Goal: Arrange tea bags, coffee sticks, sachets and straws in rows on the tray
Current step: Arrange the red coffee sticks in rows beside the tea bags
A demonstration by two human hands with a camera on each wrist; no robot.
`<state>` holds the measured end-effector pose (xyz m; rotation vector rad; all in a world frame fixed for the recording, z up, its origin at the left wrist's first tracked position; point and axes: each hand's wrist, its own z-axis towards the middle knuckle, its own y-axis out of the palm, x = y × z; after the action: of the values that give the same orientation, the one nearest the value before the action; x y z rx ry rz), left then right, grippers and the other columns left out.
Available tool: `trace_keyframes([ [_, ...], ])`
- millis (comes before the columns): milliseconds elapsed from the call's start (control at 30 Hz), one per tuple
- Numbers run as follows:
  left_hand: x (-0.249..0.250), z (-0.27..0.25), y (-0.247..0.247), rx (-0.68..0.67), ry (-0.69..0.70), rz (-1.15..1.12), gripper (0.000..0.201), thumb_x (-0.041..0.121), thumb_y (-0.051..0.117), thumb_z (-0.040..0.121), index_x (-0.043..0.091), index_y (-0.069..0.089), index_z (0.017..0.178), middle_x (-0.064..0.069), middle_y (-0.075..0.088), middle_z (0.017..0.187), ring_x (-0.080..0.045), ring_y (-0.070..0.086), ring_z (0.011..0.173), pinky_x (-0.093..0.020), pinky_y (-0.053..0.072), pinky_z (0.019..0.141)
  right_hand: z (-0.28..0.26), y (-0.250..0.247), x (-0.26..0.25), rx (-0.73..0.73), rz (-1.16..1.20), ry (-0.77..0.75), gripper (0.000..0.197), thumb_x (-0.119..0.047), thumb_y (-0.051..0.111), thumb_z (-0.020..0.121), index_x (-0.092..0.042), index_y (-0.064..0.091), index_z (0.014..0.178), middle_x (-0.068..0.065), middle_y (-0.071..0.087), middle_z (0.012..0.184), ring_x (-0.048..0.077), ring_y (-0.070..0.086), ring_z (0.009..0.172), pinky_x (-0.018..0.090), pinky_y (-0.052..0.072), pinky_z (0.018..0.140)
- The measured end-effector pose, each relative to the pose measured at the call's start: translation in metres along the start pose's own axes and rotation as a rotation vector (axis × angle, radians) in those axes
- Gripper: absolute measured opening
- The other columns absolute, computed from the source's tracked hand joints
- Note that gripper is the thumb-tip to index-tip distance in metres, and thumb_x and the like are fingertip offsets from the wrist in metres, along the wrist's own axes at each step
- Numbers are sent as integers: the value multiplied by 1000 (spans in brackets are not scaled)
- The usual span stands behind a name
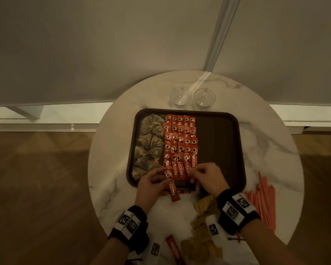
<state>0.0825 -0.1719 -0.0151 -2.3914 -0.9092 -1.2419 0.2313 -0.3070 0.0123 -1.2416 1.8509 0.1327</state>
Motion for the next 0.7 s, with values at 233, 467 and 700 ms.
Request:
trace_keyframes([
  [233,6,14,22,-66,32,64,35,6,70,85,18,62,117,-6,74,96,-19,73,86,-36,61,70,-27,9,28,-33,163,4,8,-18,71,87,-14,76,84,1,74,80,1,63,60,18,50,60],
  [467,10,20,45,-124,19,30,20,4,73,82,9,63,99,-6,71,88,-17,71,78,-37,61,64,-21,-2,30,53,146,3,5,-14,76,82,-9,75,83,6,73,78,4,63,56,21,53,59],
  [700,15,26,54,-156,-38,-28,15,6,69,86,10,62,99,-10,70,97,-20,71,86,-32,60,66,-14,-9,35,74,116,1,11,-13,75,83,-12,71,93,8,71,87,12,67,65,21,55,57],
])
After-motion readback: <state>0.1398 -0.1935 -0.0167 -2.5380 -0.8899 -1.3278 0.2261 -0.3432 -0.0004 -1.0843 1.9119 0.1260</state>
